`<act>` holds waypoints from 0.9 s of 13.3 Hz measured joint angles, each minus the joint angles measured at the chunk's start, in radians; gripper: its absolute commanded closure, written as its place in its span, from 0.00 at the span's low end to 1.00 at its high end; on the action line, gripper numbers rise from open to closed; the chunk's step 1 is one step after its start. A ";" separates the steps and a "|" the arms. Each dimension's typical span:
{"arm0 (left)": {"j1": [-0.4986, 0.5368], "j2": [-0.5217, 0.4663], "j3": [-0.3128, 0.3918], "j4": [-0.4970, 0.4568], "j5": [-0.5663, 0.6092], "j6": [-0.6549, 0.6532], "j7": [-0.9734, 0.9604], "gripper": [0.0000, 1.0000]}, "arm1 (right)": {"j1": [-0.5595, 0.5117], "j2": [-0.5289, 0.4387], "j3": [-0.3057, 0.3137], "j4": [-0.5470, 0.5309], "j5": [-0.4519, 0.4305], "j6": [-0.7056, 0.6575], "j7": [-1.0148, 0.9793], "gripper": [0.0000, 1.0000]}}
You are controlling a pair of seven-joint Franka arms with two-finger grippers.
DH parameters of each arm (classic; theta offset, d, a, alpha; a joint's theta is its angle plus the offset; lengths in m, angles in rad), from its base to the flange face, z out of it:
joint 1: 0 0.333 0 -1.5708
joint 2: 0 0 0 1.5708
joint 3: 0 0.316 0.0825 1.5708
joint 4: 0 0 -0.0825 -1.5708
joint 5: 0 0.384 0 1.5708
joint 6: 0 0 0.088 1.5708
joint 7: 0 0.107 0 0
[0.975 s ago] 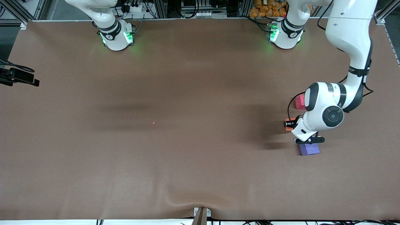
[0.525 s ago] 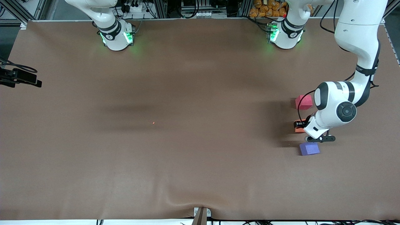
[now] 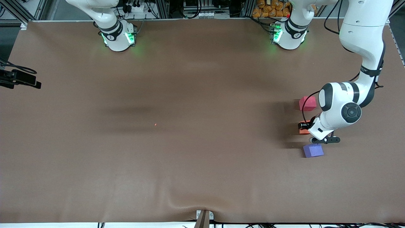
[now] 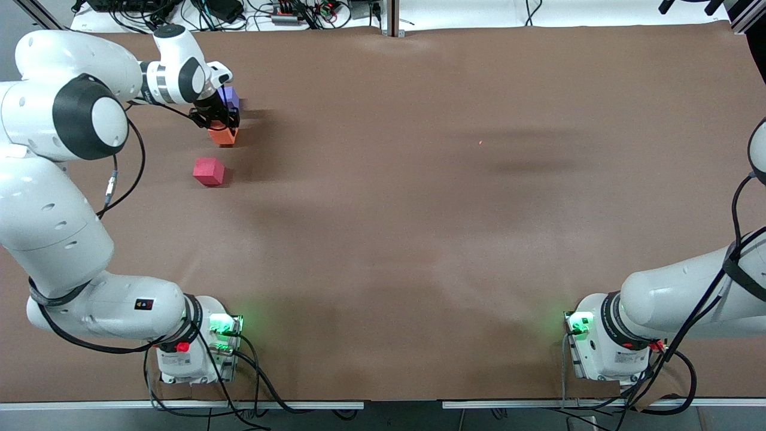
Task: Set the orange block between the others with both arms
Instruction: 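Lower the orange block between the pink and purple blocks with the left gripper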
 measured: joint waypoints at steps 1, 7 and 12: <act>0.003 0.000 0.000 -0.001 0.000 0.000 0.000 1.00 | -0.003 0.000 -0.002 0.000 -0.003 0.000 0.000 0.00; 0.020 0.002 0.000 -0.003 0.014 0.001 0.001 0.01 | -0.004 0.000 -0.002 0.000 -0.012 -0.002 0.000 0.00; 0.016 -0.039 -0.010 0.018 0.014 -0.037 0.001 0.00 | -0.006 0.000 -0.005 0.000 -0.049 0.001 0.000 0.00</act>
